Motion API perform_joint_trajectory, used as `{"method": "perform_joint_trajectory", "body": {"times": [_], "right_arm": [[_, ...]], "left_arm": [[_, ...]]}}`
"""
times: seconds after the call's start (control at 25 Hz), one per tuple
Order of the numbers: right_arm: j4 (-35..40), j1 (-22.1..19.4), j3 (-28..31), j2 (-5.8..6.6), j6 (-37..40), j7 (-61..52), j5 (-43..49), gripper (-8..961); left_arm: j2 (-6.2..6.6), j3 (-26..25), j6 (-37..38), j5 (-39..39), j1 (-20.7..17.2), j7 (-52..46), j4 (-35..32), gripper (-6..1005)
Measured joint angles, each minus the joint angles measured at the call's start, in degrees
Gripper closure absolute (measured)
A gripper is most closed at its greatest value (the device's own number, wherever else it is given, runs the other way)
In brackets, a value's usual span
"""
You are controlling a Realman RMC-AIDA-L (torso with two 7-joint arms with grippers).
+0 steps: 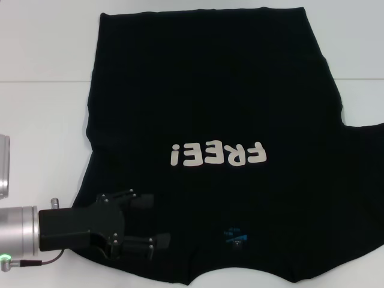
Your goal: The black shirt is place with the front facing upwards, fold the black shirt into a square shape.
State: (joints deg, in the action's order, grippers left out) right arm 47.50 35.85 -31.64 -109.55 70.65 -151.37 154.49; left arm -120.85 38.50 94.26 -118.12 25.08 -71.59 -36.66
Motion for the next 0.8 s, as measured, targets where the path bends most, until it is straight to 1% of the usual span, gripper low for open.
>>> {"method": "perform_joint_trajectory", "body": {"times": [0.16, 0.48, 0.64, 0.8], "right_arm": [[2.2, -0.3, 0.5, 0.41, 0.6, 0.9, -1.8, 923], [6.6, 0.5, 0.2, 0.48, 2.4, 2.0, -5.7, 921], [6.2, 2.0, -0.6, -0.06, 3.5, 3.4, -6.8, 920], [4.7, 3.8, -3.4, -0.81, 3.6, 4.0, -6.8, 919]], "left_arm": [[0.0, 0.0, 0.2, 0.0, -0.1, 0.0, 0.0, 51], [0.0, 0.0, 0.3, 0.0, -0.3, -0.1, 0.1, 51], [-0.14, 0.0, 0.3, 0.0, -0.1, -0.1, 0.2, 51], [-0.18, 0.0, 0.3, -0.1, -0.1, -0.1, 0.3, 51]]}}
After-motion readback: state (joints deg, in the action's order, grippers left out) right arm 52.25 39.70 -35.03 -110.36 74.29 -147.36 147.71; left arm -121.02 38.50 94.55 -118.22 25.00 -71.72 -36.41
